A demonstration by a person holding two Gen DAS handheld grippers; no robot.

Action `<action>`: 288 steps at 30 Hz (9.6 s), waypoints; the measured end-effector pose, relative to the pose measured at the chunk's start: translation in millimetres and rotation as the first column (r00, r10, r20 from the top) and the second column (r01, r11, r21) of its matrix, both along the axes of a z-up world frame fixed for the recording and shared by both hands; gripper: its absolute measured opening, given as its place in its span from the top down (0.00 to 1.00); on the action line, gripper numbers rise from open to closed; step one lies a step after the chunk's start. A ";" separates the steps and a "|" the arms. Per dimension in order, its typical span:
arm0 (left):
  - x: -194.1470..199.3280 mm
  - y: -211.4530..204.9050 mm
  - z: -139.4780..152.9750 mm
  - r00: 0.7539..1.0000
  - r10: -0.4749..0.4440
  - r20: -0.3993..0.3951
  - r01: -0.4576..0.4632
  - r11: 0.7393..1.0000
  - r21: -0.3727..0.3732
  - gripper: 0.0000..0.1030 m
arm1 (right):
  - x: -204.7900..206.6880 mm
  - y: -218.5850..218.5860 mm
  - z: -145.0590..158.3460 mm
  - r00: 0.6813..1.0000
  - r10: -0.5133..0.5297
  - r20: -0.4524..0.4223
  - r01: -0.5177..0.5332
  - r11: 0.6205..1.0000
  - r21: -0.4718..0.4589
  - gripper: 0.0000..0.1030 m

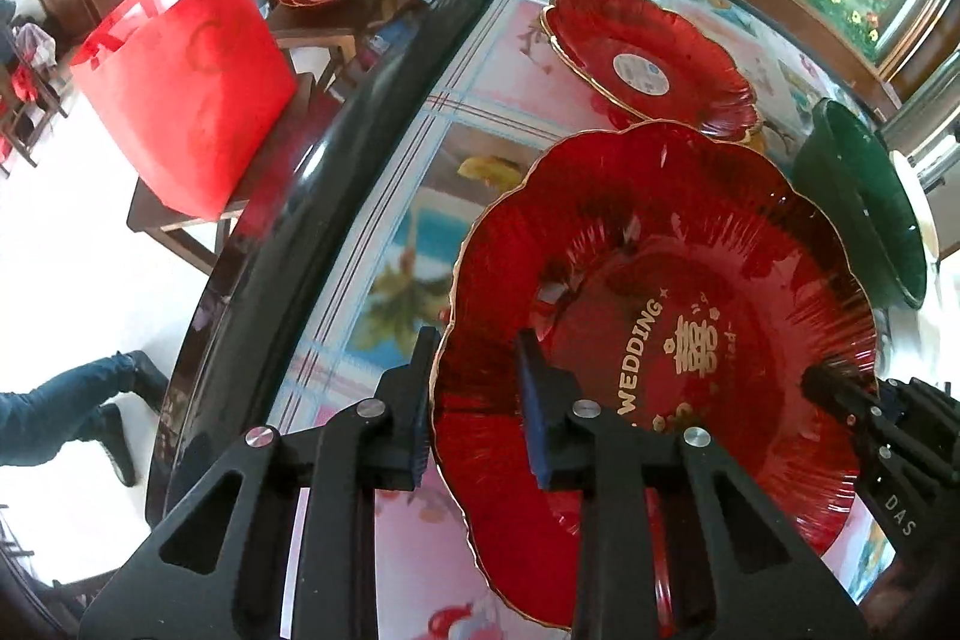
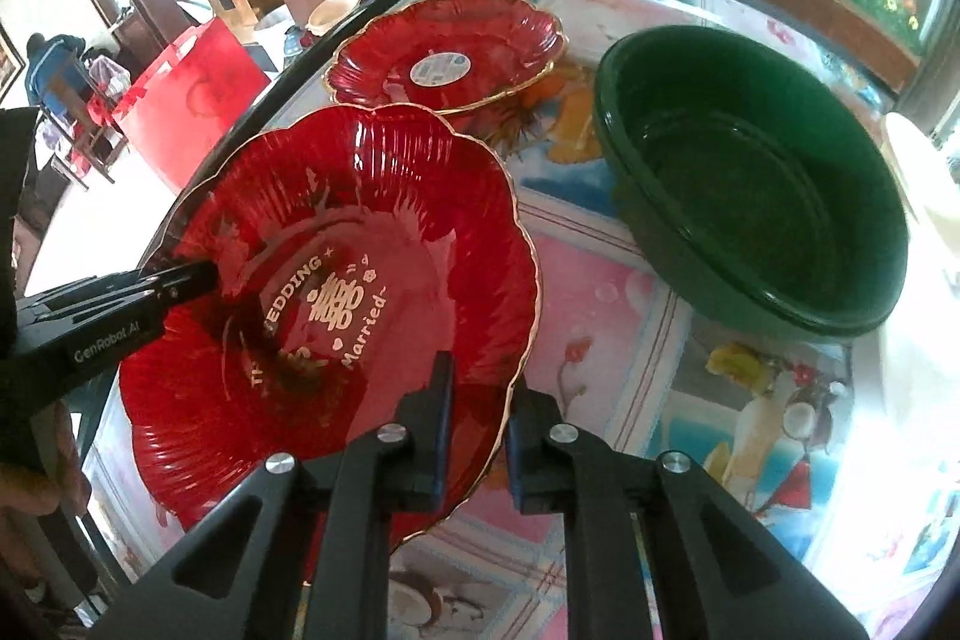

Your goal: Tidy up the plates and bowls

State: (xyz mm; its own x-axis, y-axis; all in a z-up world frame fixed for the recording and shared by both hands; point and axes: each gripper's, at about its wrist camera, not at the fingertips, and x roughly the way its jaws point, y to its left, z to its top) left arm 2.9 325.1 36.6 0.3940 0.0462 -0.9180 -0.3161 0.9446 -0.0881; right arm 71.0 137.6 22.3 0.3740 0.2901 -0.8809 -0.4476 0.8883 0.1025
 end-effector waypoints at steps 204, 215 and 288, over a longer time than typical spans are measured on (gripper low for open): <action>123.8 7.8 49.5 0.993 -0.061 0.104 0.055 0.997 0.062 0.75 | 166.9 45.7 25.8 0.994 0.092 -0.053 -0.088 0.992 0.086 0.85; 60.1 6.3 89.0 0.984 -0.055 0.172 0.043 0.996 0.072 0.75 | 109.3 40.2 55.1 0.996 0.094 0.003 -0.094 0.988 0.124 0.84; -136.7 -23.6 56.6 0.978 -0.144 0.150 0.114 0.975 0.190 0.43 | -82.8 22.0 13.8 0.982 0.147 -0.121 -0.140 0.988 0.066 0.45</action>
